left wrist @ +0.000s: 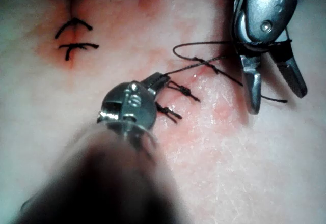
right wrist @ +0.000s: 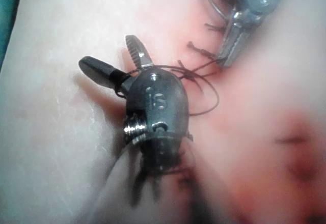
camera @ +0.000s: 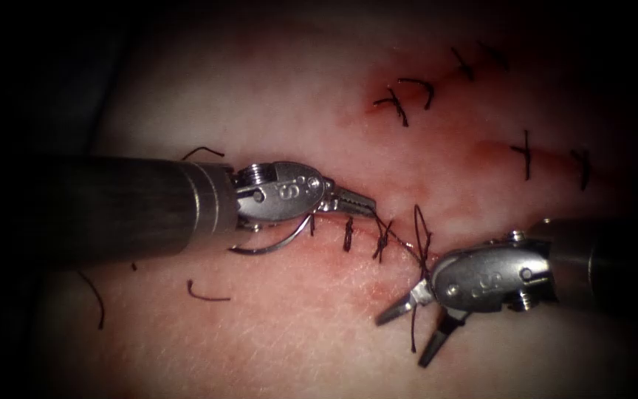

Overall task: Wound Closure
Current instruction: Grab the suture tail with the right gripper.

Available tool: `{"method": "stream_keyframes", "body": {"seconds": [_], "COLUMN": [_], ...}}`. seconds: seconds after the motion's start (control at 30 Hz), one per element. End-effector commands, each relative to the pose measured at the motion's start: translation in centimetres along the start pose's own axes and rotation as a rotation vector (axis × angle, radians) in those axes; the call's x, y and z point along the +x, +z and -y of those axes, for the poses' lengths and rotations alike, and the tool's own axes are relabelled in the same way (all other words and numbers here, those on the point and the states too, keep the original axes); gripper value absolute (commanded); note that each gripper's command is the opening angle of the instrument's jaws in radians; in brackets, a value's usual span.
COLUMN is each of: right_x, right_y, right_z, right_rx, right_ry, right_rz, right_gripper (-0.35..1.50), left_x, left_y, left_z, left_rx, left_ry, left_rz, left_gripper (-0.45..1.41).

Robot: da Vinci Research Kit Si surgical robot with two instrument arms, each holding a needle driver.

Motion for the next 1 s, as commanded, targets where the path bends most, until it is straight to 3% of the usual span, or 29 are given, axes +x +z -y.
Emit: {"method": "stream_keyframes", "body": {"seconds": [0.03, 0.17, 0.27, 0.57, 0.8, 0.83, 0.87, 0.9, 0.93, 1.0], "right_x": [-0.04, -0.06, -0.08, -0.18, -0.23, -0.23, -0.24, -0.23, -0.23, -0.21], "right_y": [0.13, 0.19, 0.22, 0.26, 0.28, 0.28, 0.28, 0.27, 0.27, 0.26], "right_z": [-0.01, -0.01, -0.02, 0.00, 0.03, 0.02, 0.02, 0.02, 0.03, 0.00], "right_rx": [0.002, 0.000, -0.002, 0.018, 0.023, 0.029, 0.037, 0.049, 0.065, 0.044], "right_ry": [-0.002, -0.017, -0.034, -0.042, -0.046, -0.046, -0.052, -0.058, -0.071, -0.068], "right_rz": [0.002, 0.008, 0.012, 0.043, 0.054, 0.060, 0.069, 0.081, 0.098, 0.127], "right_gripper": [1.18, 1.11, 0.93, 1.06, 1.00, 0.84, 0.51, 0.00, -0.35, -0.35], "left_x": [-0.03, -0.04, -0.04, -0.06, -0.07, -0.07, -0.07, -0.07, -0.07, -0.08], "left_y": [0.09, 0.09, 0.10, 0.08, 0.08, 0.09, 0.09, 0.09, 0.09, 0.09], "left_z": [0.02, 0.01, 0.00, -0.05, -0.08, -0.09, -0.10, -0.12, -0.13, -0.17], "left_rx": [-0.002, -0.002, -0.001, -0.009, -0.010, -0.010, -0.012, -0.012, -0.012, -0.013], "left_ry": [-0.002, -0.002, 0.000, -0.002, -0.006, -0.005, -0.004, -0.003, -0.002, 0.000], "left_rz": [0.001, 0.002, 0.002, 0.013, 0.015, 0.015, 0.018, 0.018, 0.018, 0.021], "left_gripper": [-0.45, -0.45, -0.45, -0.45, -0.45, -0.45, -0.45, -0.45, -0.45, -0.45]}}
